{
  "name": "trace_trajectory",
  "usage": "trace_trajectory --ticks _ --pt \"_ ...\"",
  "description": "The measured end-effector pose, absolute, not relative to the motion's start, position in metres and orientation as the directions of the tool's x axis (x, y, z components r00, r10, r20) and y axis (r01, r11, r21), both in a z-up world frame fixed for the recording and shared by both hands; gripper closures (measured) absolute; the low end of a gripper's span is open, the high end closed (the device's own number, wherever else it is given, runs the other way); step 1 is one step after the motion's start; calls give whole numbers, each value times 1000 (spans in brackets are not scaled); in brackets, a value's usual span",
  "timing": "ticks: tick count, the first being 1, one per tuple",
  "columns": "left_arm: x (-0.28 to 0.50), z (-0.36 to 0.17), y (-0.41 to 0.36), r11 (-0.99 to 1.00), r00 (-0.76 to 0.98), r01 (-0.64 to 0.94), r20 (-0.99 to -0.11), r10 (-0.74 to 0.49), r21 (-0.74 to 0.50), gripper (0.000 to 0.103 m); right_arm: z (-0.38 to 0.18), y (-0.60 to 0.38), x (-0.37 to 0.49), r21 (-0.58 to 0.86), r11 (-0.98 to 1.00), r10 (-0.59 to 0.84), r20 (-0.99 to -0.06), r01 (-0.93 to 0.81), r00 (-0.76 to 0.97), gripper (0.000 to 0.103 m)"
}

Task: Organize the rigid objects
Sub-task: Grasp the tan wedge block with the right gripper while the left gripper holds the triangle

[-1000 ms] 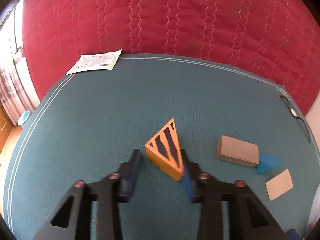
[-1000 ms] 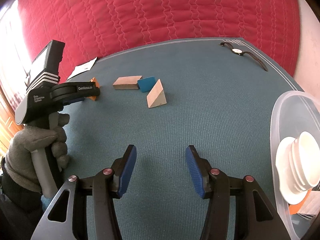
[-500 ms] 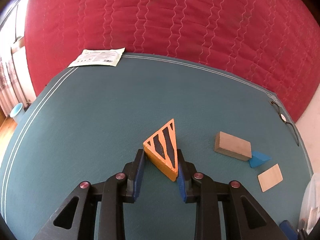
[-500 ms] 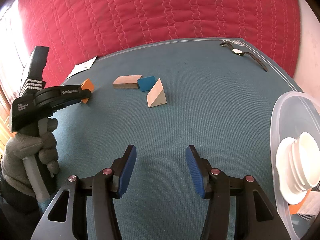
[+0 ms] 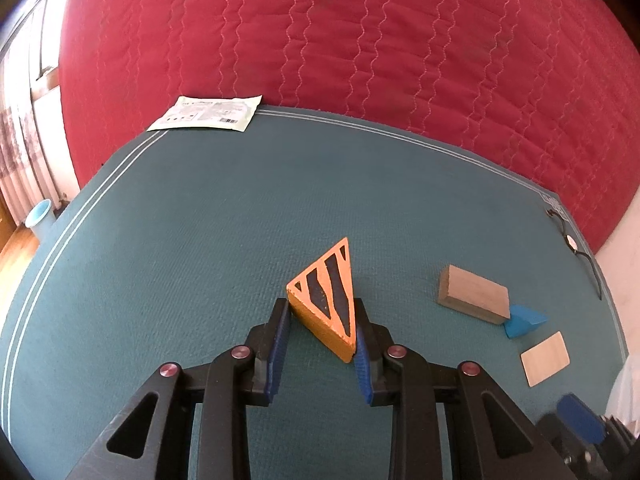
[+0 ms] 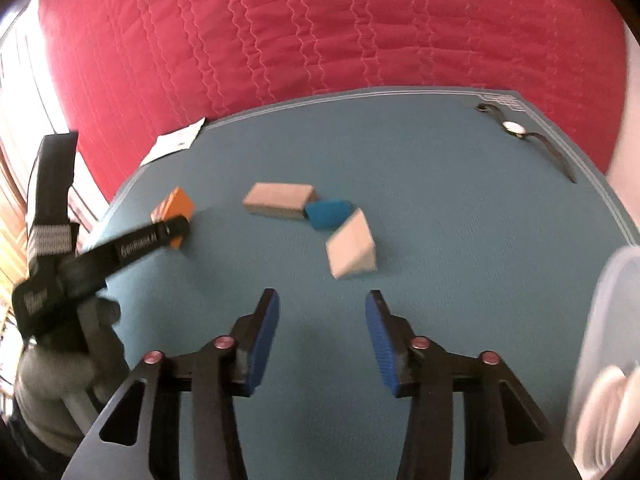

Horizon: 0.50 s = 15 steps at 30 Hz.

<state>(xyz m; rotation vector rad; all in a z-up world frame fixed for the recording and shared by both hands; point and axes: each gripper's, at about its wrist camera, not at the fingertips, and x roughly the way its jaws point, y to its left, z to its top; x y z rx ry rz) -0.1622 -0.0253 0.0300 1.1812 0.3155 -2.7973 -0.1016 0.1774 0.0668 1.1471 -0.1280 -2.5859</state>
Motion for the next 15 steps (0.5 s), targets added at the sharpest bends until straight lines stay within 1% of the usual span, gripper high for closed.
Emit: trace_trajectory --ticks 3,5,7,10,15 --pt "-162 29 -26 -974 -697 164 -717 -1 -158 72 64 170 -113 235 -938 -345 -708 255 -616 64" --pt "-163 29 -27 -973 -697 165 -717 1 -161 72 60 164 -121 236 -938 -344 -714 252 -610 65" --pt "-163 29 -28 -972 -696 166 -718 3 -165 72 56 161 -128 227 -944 -328 -719 240 -612 66" --pt "-163 29 -28 -972 -695 166 -719 4 -166 72 56 156 -135 173 -958 -282 -714 229 -641 66" --pt "-164 29 -28 -971 -694 166 -720 6 -169 72 57 158 -141 145 -969 -242 -723 200 -647 66"
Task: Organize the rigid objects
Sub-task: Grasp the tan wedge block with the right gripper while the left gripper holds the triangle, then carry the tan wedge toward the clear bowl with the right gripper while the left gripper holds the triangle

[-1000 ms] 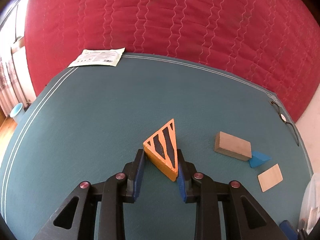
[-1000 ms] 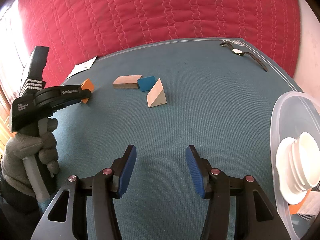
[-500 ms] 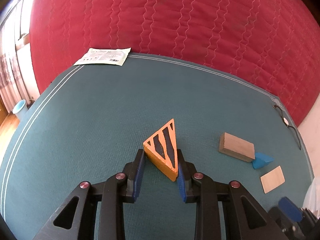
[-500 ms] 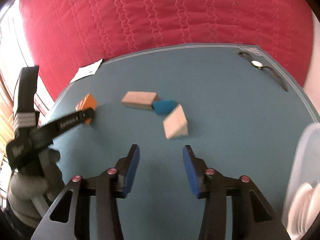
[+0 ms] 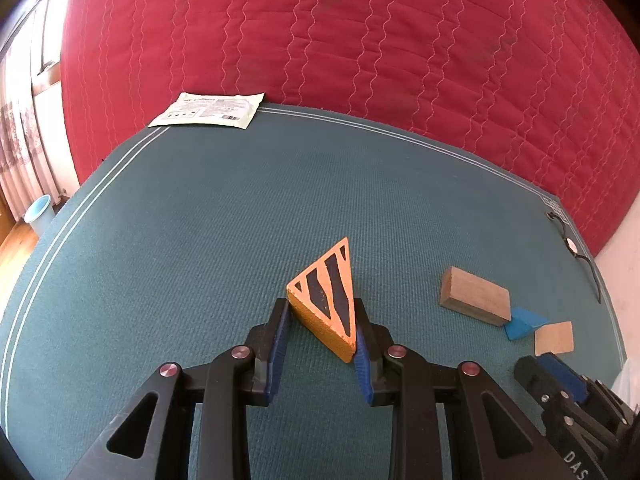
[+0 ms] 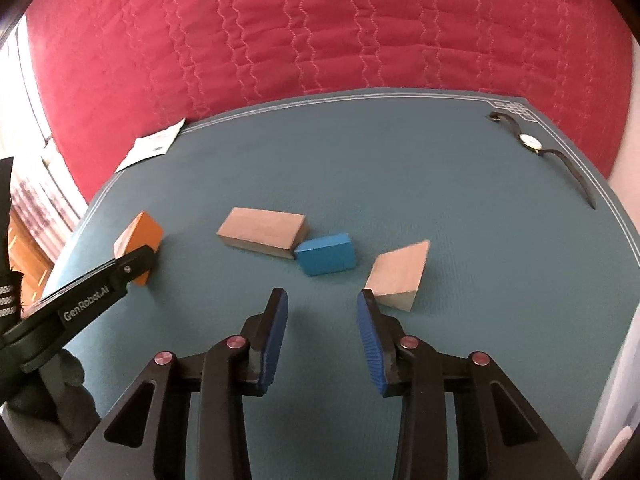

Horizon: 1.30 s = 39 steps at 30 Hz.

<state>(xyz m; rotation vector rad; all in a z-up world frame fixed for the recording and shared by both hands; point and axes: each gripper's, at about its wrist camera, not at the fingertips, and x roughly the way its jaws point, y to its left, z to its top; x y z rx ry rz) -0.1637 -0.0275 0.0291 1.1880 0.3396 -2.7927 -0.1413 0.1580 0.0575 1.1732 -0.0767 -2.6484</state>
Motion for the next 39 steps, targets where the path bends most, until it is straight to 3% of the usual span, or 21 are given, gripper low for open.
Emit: trace_trajectory --ticks 10,17,31,39 --pt "-164 30 -28 -972 -694 166 -720 5 -167 72 55 201 -133 221 -970 -231 -714 99 -661 66" --pt "-164 30 -28 -972 -694 166 -720 5 -168 72 56 182 -154 147 -982 -187 -715 117 -673 66" --pt "-164 30 -28 -972 -694 168 -720 4 -167 72 58 185 -189 165 -963 -265 -701 212 -662 66" --pt "-164 29 -28 -971 -694 168 -720 3 -167 72 54 171 -156 140 -924 -344 -715 357 -608 66"
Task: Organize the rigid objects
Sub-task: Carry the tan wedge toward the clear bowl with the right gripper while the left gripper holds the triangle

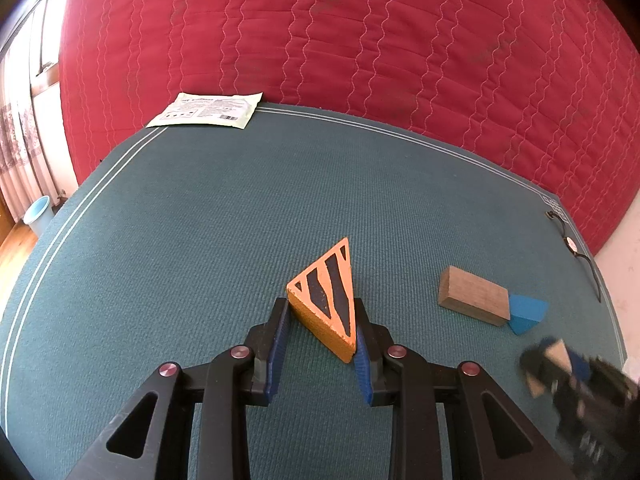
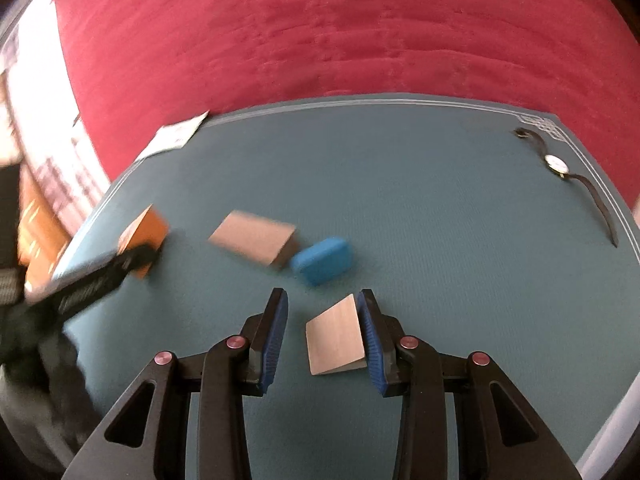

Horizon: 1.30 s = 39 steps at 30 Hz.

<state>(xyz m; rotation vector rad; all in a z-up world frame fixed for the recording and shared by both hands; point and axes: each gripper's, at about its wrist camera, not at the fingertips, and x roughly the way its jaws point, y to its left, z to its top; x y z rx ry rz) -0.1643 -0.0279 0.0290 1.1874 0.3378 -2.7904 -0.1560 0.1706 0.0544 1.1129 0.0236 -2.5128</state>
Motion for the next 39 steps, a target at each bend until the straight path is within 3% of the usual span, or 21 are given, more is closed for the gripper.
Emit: trace_trajectory --ticks 7,17,20,39 --pt "-164 28 -28 -971 -694 169 -720 4 -168 72 52 160 -122 99 -897 -362 -726 432 -585 66" --pt "-164 27 -24 -972 -694 163 -720 8 -168 72 51 150 -103 -18 -903 -279 -735 428 -618 66" --pt "-164 27 -24 -973 -694 161 -720 9 -167 72 51 149 -100 -45 -913 -245 -733 405 -634 75" --pt "-158 28 -10 -984 -690 122 -724 11 -132 72 67 189 -48 130 -943 -310 -680 307 -664 76"
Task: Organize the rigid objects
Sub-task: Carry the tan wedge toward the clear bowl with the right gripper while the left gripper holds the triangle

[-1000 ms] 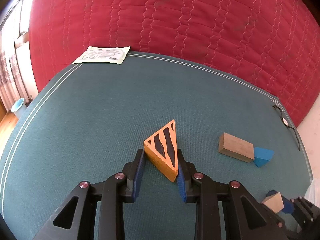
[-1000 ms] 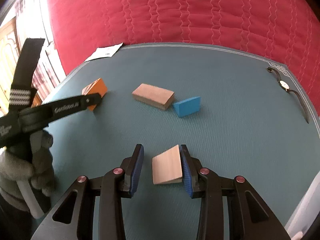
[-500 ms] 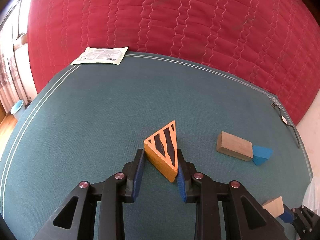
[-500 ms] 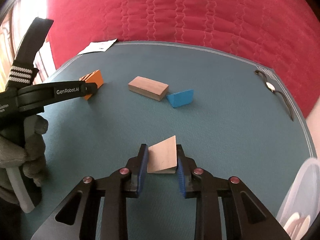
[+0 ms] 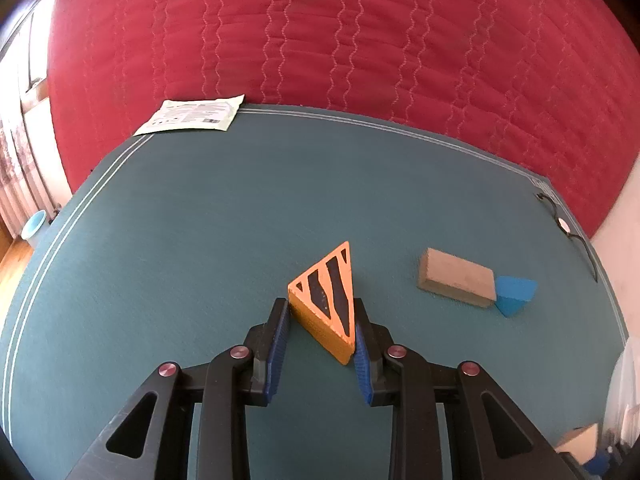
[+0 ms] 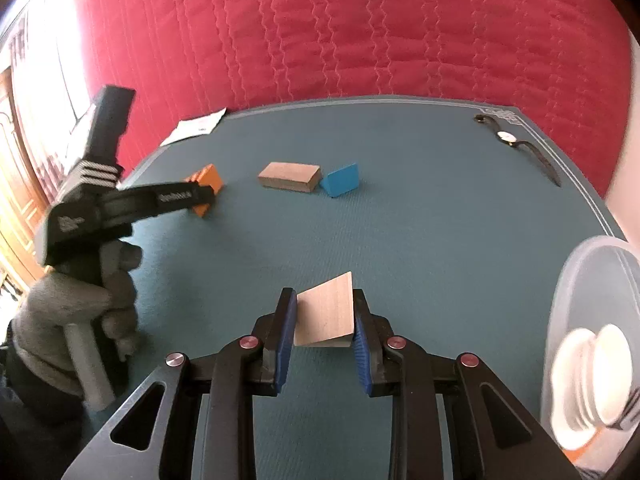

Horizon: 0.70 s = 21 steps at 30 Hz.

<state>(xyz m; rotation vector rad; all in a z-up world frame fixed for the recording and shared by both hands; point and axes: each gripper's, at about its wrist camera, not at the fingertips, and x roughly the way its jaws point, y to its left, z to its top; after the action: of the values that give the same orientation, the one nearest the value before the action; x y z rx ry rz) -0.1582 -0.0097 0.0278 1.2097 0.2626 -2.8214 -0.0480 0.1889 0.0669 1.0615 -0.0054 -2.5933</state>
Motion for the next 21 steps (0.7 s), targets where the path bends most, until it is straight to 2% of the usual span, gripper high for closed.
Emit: trace_trajectory --ticks 12,21 --pt "-114 26 20 -993 -684 47 -728 44 -104 72 90 223 -4 159 -947 -316 -630 281 -709 76" --pt "-86 30 44 -996 -683 -26 -726 80 -86 72 105 269 18 177 -966 -258 -591 190 -764 76"
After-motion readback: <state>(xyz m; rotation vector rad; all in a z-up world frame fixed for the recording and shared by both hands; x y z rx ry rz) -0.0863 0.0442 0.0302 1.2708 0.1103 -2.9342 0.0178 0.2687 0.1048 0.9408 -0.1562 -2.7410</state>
